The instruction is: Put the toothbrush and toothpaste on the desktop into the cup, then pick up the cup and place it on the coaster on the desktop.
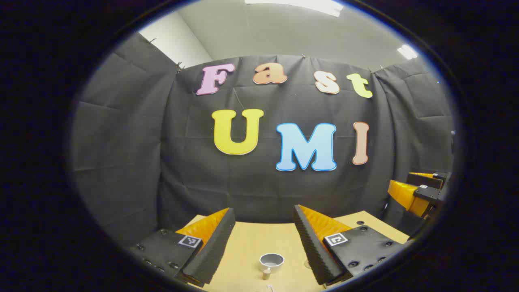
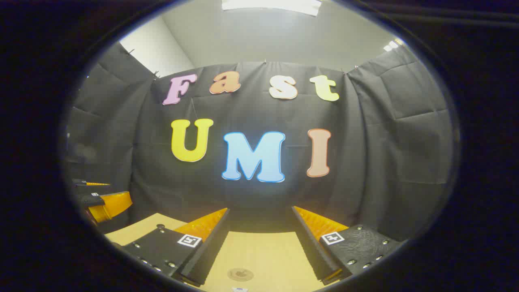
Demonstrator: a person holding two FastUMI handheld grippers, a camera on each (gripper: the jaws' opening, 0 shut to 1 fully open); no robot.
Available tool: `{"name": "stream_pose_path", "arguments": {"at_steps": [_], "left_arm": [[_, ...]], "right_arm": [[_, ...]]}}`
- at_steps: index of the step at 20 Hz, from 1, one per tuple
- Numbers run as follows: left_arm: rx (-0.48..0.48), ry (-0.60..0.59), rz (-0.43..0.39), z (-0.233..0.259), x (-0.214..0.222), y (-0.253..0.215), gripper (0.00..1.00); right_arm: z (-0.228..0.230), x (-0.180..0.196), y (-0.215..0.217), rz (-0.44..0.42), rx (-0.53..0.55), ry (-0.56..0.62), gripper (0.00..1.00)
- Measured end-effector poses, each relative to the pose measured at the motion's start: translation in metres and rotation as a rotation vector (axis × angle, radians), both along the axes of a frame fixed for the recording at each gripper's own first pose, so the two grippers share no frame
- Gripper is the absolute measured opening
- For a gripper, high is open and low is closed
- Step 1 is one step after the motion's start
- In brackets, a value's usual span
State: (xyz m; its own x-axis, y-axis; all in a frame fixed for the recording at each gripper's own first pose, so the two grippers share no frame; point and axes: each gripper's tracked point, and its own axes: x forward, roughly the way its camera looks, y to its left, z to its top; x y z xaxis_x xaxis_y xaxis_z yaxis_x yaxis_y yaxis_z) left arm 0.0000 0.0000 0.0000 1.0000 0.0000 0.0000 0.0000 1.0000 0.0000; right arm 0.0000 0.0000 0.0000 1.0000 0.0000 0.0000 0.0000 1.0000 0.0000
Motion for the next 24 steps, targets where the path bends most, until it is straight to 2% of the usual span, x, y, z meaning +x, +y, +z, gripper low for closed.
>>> {"name": "stream_pose_path", "arguments": {"at_steps": [1,6,7,8,10,12,15,24], "left_arm": [[-0.003,0.012,-0.004,-0.002,0.003,-0.002,0.94],[0.006,0.045,-0.013,-0.014,0.014,-0.010,0.94],[0.007,0.054,-0.019,-0.018,0.016,-0.014,0.94],[0.005,0.061,-0.025,-0.019,0.019,-0.017,0.94],[0.001,0.084,-0.040,-0.027,0.021,-0.022,0.94],[-0.005,0.113,-0.049,-0.036,0.024,-0.027,0.94],[-0.030,0.169,-0.057,-0.055,0.027,-0.030,0.94],[-0.052,0.447,-0.071,-0.161,0.025,-0.036,0.95]], "right_arm": [[-0.004,0.002,0.003,0.007,0.014,0.014,0.89],[-0.016,0.008,0.005,0.018,0.051,0.063,0.92],[-0.017,0.010,0.006,0.022,0.055,0.074,0.89],[-0.021,0.010,0.006,0.025,0.056,0.087,0.92],[-0.029,0.011,0.009,0.037,0.053,0.119,0.89],[-0.038,0.011,0.012,0.047,0.057,0.153,0.92],[-0.056,0.013,0.015,0.063,0.071,0.225,0.89],[-0.122,0.003,0.023,0.090,0.071,0.470,0.92]]}}
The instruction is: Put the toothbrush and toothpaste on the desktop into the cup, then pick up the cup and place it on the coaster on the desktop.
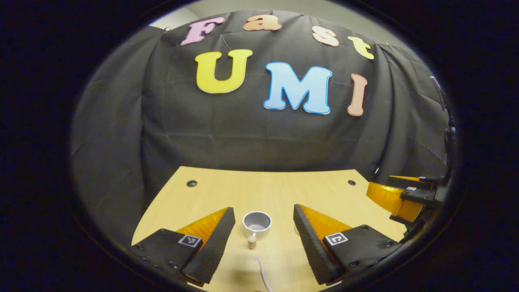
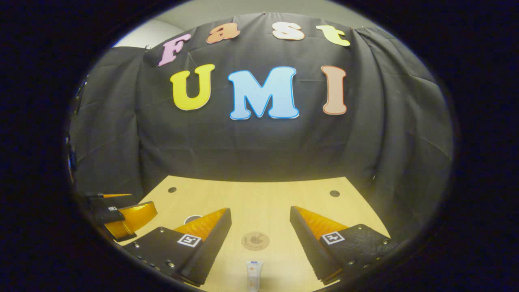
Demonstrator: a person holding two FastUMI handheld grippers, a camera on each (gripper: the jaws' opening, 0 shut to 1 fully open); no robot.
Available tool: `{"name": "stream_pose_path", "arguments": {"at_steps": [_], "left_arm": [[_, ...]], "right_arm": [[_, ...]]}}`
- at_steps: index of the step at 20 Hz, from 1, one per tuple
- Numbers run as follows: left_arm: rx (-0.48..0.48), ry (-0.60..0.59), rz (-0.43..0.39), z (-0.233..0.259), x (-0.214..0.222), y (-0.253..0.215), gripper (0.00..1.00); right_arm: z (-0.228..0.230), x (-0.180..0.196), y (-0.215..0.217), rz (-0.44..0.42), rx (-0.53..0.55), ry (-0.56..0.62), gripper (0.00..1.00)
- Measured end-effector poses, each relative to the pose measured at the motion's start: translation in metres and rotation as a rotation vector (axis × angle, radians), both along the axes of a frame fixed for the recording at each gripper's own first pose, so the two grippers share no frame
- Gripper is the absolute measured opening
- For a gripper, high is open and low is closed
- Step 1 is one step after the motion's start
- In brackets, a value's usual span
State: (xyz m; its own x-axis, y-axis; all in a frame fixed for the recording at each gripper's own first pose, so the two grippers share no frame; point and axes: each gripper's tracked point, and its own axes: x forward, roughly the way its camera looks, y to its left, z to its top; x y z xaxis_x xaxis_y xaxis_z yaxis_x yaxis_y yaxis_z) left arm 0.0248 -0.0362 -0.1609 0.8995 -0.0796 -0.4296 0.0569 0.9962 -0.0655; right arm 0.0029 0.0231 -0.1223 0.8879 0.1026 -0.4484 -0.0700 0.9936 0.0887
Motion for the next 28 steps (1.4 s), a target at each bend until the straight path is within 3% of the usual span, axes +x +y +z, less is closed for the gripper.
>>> {"name": "stream_pose_path", "arguments": {"at_steps": [11,23,24,28], "left_arm": [[0.008,0.262,-0.021,-0.117,-0.012,-0.005,0.95],[-0.057,0.662,0.061,-0.250,-0.060,0.004,0.95],[-0.053,0.691,0.066,-0.258,-0.065,0.006,1.00],[-0.072,0.773,0.098,-0.285,-0.075,0.009,0.96]], "right_arm": [[-0.101,-0.018,0.018,0.044,0.067,0.306,0.93],[-0.226,-0.071,0.020,0.070,0.041,0.693,0.93],[-0.235,-0.076,0.022,0.071,0.041,0.721,0.93],[-0.258,-0.086,0.026,0.081,0.042,0.795,0.93]]}}
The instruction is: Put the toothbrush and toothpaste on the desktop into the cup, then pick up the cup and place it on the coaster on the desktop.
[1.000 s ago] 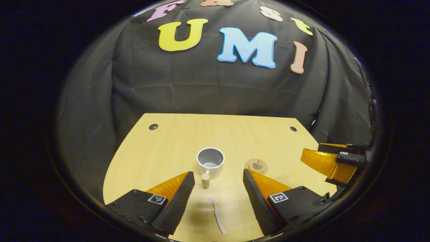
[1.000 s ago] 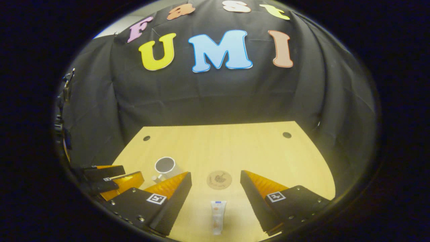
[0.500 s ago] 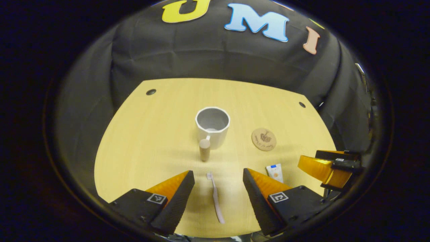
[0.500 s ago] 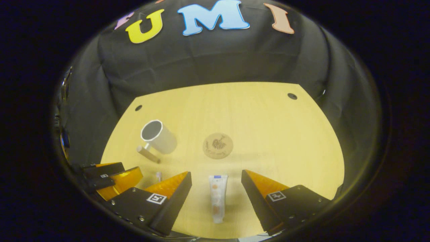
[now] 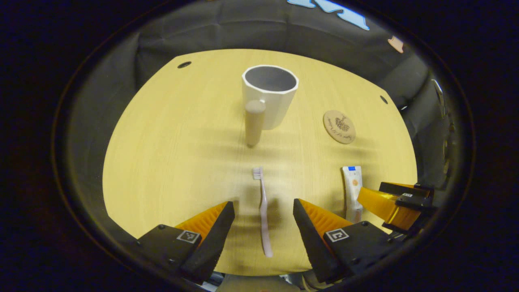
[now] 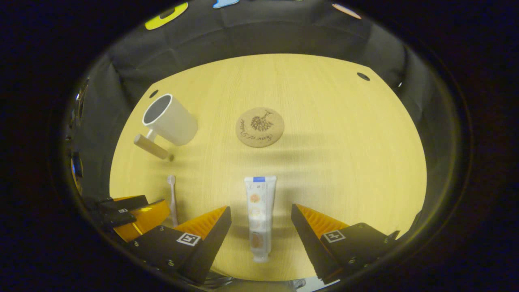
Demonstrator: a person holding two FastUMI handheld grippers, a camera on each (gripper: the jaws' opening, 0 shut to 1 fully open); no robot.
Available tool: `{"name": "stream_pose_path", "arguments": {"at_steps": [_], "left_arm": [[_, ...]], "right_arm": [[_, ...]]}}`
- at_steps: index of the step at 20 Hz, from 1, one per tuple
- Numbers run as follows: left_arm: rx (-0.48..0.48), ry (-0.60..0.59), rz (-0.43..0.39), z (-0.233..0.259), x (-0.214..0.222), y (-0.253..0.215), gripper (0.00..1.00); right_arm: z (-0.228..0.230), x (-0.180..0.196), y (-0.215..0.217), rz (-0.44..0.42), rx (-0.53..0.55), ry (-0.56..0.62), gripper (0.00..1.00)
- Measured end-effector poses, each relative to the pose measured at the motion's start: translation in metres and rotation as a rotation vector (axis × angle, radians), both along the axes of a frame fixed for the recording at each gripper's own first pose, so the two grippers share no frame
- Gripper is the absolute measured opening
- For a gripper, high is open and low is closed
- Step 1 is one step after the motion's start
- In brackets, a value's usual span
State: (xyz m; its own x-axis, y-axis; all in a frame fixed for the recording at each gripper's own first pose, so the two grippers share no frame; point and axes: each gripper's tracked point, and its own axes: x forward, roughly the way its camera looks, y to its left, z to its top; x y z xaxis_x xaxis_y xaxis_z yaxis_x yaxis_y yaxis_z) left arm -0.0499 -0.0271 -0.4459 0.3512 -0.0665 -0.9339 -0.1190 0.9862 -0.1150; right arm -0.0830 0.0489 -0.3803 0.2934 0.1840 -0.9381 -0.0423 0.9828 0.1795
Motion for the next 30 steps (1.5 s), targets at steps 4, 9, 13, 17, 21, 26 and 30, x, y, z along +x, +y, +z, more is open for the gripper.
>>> {"name": "stream_pose_path", "arguments": {"at_steps": [4,9,13,17,21,26,30], "left_arm": [[0.008,0.052,0.029,-0.018,-0.007,0.004,0.96],[0.036,0.116,0.038,-0.037,-0.017,0.008,0.96],[0.068,0.148,0.042,-0.046,-0.021,0.011,0.96],[0.091,0.169,0.048,-0.050,-0.026,0.015,0.96],[0.095,0.178,0.056,-0.049,-0.024,0.014,0.95],[0.093,0.184,0.045,-0.051,-0.022,0.003,0.78],[0.095,0.191,0.035,-0.052,-0.020,0.001,0.32]], "right_arm": [[-0.013,-0.006,-0.001,0.015,-0.010,0.042,0.93],[-0.027,-0.016,-0.001,0.045,-0.028,0.092,0.93],[-0.036,-0.020,-0.002,0.062,-0.056,0.115,0.93],[-0.041,-0.023,-0.003,0.078,-0.080,0.122,0.93],[-0.044,-0.021,-0.009,0.077,-0.121,0.120,0.90],[-0.042,-0.023,-0.010,0.078,-0.134,0.138,0.69],[-0.047,-0.027,-0.012,0.055,-0.131,0.185,0.40]]}}
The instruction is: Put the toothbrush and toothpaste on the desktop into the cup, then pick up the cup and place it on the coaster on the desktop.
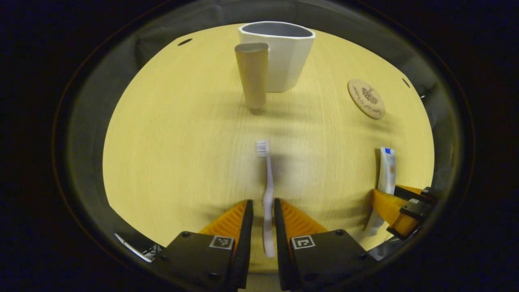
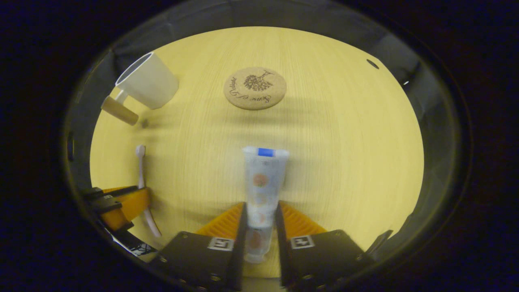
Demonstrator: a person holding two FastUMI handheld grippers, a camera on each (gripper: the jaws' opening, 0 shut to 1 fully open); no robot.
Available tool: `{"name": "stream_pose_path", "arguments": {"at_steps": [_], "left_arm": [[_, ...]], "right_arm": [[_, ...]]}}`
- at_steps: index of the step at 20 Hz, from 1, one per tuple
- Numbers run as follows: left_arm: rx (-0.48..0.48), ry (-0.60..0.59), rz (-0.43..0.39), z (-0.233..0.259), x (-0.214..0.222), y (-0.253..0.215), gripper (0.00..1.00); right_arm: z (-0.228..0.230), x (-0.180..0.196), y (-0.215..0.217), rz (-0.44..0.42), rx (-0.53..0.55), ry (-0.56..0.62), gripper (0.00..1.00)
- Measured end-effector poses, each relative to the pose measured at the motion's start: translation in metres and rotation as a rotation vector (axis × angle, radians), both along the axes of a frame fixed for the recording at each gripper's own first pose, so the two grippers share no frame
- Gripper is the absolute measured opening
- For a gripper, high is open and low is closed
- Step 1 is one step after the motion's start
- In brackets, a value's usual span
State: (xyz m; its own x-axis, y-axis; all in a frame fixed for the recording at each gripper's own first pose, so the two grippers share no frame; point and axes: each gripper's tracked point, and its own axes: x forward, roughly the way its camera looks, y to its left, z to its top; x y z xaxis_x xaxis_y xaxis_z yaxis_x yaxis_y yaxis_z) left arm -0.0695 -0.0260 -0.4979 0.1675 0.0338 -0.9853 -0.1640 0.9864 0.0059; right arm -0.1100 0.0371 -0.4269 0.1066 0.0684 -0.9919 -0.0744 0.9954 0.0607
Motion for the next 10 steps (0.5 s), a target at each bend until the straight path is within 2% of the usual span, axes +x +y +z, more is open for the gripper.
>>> {"name": "stream_pose_path", "arguments": {"at_steps": [1,3,4,5,6,10], "left_arm": [[0.001,-0.011,0.004,0.0021,0.0028,0.0002,0.32],[0.002,0.001,-0.010,0.0004,0.0013,-0.0007,0.12],[0.000,0.004,-0.011,0.0008,0.0014,-0.0010,0.12],[-0.005,0.000,-0.006,0.0002,0.0018,-0.0020,0.12],[-0.006,0.000,0.001,-0.0009,0.0012,-0.0017,0.08],[-0.014,-0.007,-0.008,0.0003,0.0026,-0.0011,0.08]], "right_arm": [[0.0033,-0.0063,0.0001,-0.001,0.009,0.034,0.27],[0.0041,-0.0076,-0.0003,-0.029,0.015,0.049,0.31],[0.0052,-0.0048,0.0016,-0.051,0.027,0.038,0.32],[0.0042,-0.0090,0.0049,-0.048,0.050,0.057,0.21],[0.0065,-0.0088,0.0051,-0.049,0.061,0.058,0.21],[0.0055,-0.0113,0.0088,-0.066,0.102,0.066,0.21]]}}
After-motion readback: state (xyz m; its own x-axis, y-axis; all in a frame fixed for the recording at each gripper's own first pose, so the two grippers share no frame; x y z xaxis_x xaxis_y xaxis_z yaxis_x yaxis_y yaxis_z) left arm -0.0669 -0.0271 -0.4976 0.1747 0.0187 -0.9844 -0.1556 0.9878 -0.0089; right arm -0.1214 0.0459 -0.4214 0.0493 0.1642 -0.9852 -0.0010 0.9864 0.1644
